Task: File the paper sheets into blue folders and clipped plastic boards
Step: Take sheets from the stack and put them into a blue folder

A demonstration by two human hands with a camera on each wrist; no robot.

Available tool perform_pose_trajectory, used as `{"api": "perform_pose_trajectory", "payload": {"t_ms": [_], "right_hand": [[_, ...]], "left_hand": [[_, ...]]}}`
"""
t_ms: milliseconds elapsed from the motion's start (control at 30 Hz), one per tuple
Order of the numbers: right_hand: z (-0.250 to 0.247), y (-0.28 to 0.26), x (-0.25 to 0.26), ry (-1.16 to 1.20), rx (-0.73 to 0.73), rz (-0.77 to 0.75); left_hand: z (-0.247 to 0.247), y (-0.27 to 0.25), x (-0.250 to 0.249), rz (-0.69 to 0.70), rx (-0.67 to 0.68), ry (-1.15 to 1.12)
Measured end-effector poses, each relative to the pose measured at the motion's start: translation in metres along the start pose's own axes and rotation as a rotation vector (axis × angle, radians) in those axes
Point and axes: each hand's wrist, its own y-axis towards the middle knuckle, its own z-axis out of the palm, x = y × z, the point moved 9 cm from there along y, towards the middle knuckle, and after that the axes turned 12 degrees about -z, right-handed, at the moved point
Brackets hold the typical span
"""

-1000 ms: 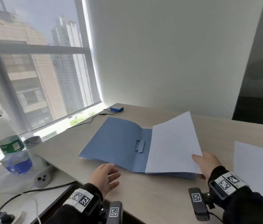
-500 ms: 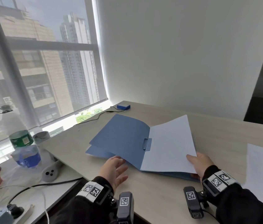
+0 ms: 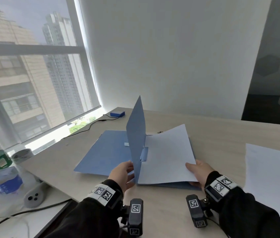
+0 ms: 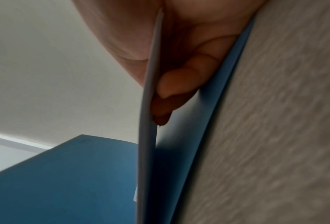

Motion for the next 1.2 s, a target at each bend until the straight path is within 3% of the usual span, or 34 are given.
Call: {"api": "perform_pose_trajectory", "payload": {"t_ms": [300, 400, 567, 767, 867, 967, 1133, 1200], "right_hand": [[0.002, -0.003, 0.0, 0.006, 0.0, 0.029], [0.003, -0.003, 0.002, -0.022, 0.006, 0.037], [-0.004, -0.011, 0.002, 0.06, -0.059, 0.129], [-0.011, -0.022, 0.003, 0.155, -0.108, 0.131], [-0.029, -0.027, 0.01, 0.205, -0.16, 0.089], [-0.044, -0.037, 0.021, 0.08, -0.156, -0.025], [-0.046, -0.066, 0.029, 0.099, -0.04, -0.094], [-0.057, -0.076, 0.036, 0.081, -0.068, -0.143]], "left_hand": [[0.012, 0.032, -0.004, -0.015, -0.066, 0.24], [0.018, 0.04, -0.001, -0.026, -0.085, 0.225], [0.038, 0.04, 0.014, -0.092, 0.029, 0.136], [0.038, 0.029, 0.016, -0.033, 0.071, 0.045], [0.032, 0.019, 0.016, 0.02, 0.111, 0.002], [0.032, 0.006, 0.017, 0.067, 0.158, -0.027], [0.063, -0.016, 0.021, 0.096, 0.291, -0.049], [0.076, -0.021, 0.022, 0.097, 0.295, -0.009]]}}
